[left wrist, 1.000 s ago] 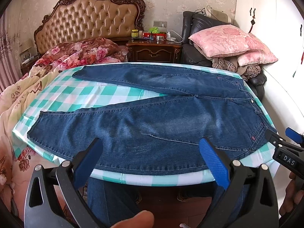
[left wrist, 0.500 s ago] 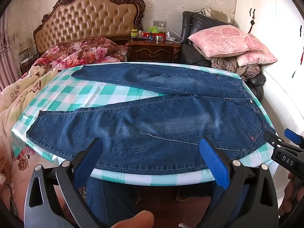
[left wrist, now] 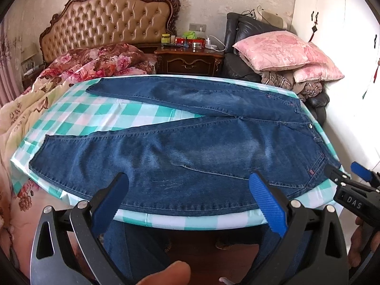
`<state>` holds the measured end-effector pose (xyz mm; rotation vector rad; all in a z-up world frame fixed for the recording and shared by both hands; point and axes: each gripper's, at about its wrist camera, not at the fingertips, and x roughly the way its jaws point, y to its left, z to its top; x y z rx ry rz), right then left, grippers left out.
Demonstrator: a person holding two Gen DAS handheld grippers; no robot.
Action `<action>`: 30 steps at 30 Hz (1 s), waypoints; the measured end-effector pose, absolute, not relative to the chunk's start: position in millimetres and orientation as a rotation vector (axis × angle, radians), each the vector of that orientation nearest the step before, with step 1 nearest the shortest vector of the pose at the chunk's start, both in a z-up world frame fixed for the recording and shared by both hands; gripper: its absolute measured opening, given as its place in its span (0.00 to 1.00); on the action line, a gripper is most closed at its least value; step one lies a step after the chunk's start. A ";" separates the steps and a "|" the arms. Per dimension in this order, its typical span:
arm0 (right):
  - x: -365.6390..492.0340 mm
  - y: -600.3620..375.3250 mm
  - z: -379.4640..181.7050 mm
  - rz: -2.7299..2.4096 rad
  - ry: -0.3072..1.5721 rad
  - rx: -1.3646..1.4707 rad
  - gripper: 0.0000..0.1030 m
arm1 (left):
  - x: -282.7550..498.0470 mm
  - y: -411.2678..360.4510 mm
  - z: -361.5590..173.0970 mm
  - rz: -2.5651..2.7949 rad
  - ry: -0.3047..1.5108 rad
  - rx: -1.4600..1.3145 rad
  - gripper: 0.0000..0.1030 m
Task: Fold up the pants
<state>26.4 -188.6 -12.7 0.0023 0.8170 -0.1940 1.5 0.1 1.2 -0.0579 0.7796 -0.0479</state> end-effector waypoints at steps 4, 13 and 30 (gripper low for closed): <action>26.6 -187.1 -13.6 -0.191 0.820 0.003 0.83 | 0.6 2.9 0.9 -0.055 0.779 -0.068 0.98; 25.6 -184.5 -14.0 -0.191 0.820 0.001 0.83 | -3.8 3.8 3.7 -0.053 0.763 -0.057 0.98; 164.0 -315.6 -11.9 -0.192 0.886 0.138 0.84 | 28.9 14.4 -10.3 -0.039 0.822 -0.049 0.98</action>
